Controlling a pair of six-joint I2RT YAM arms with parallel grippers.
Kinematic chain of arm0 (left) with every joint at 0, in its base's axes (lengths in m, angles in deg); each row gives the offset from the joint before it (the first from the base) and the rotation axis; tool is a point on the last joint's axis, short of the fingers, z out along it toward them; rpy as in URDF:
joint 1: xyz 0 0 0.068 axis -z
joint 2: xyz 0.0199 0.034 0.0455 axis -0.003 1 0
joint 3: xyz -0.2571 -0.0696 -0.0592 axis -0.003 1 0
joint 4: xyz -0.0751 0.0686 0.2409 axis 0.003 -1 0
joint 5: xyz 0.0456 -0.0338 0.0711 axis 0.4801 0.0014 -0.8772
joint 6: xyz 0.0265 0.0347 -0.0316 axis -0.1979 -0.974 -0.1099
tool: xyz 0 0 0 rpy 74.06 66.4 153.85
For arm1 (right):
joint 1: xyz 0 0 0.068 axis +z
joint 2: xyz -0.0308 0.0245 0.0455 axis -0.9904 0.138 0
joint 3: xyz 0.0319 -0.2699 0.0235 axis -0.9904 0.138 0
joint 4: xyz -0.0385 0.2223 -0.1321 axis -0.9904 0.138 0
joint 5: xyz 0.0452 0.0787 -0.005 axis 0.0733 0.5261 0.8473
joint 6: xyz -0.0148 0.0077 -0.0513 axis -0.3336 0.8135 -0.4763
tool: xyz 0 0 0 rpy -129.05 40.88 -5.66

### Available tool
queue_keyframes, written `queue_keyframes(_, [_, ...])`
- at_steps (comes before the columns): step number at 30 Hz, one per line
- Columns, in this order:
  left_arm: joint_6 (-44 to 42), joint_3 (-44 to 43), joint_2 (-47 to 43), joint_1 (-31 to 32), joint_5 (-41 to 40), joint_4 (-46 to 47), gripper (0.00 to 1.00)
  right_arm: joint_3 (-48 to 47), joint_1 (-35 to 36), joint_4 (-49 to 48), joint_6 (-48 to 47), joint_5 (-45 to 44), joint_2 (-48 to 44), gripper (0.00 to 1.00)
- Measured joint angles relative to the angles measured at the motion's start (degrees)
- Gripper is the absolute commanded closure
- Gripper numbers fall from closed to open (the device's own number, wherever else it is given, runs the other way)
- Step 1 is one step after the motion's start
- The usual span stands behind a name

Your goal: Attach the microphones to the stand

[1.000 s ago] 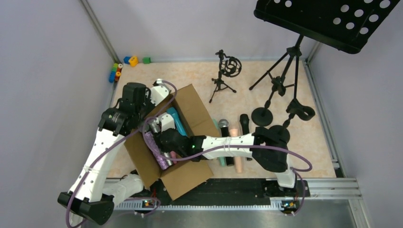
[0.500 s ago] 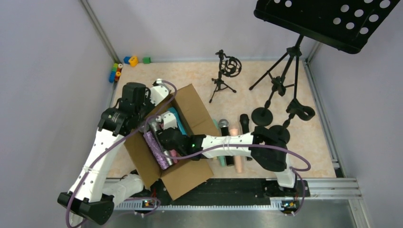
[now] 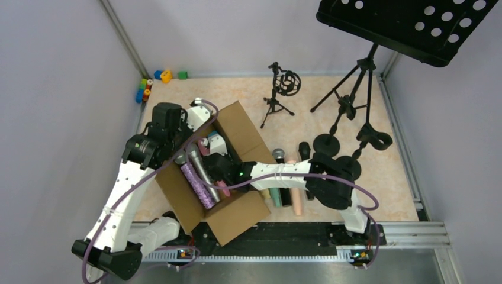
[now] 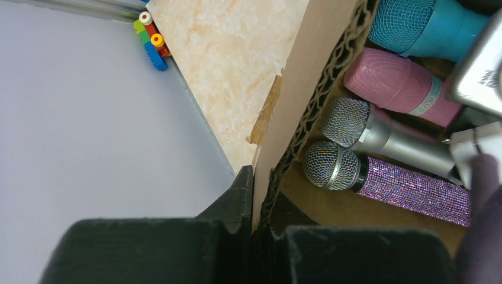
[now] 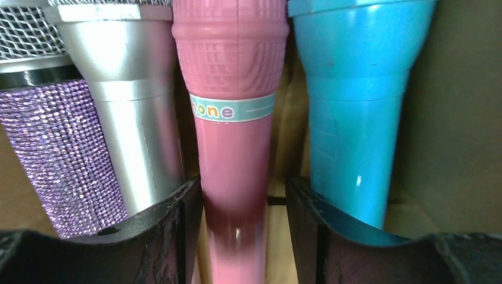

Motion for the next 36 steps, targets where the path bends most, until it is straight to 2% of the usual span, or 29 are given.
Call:
queue_keyframes(1, [0.00,0.00,0.00,0.00,0.00,0.00,1.00,-0.59,-0.02,0.17,0.00,0.07,0.76,0.50])
queue_keyframes(2, [0.00,0.00,0.00,0.00,0.04,0.00,1.00,-1.05,-0.07,0.28,0.00,0.15,1.51,0.58])
queue_keyframes(4, [0.00,0.00,0.02,0.00,-0.02,-0.35,1.00,-1.55,-0.07,0.39,-0.20,0.24,2.21,0.82])
queue_keyframes(6, [0.00,-0.07,0.07,-0.04,0.07,-0.35,1.00,-1.95,-0.09,0.96,-0.31,0.76,2.23,0.99])
queue_keyframes(10, [-0.35,-0.13,0.13,-0.04,-0.50,0.07,1.00,-2.03,0.02,2.10,0.74,1.79,1.42,1.00])
queue_keyframes(13, [-0.83,-0.02,0.20,0.15,-1.18,0.94,1.00,1.51,0.22,1.99,1.09,3.48,-3.26,1.00])
queue_keyframes(17, [-1.70,0.57,0.35,0.33,-2.86,1.66,1.00,9.53,0.37,4.00,2.08,3.65,-18.82,1.00])
queue_keyframes(22, [-3.56,0.79,0.35,-0.13,-5.73,3.50,1.00,17.25,-0.55,6.23,2.69,-0.57,-42.32,1.00])
queue_keyframes(26, [-4.39,1.09,0.17,-0.26,-5.84,3.54,1.00,22.73,-7.72,7.13,4.59,-1.92,-53.55,1.00])
queue_keyframes(29, [-5.11,1.20,-0.15,-0.31,-5.62,3.48,1.00,27.76,-13.44,8.02,5.92,-2.01,-54.21,1.00])
queue_keyframes(36, [-6.54,1.20,-2.29,-0.44,-2.95,2.97,1.00,32.96,-13.75,8.70,7.54,3.96,-40.96,1.00])
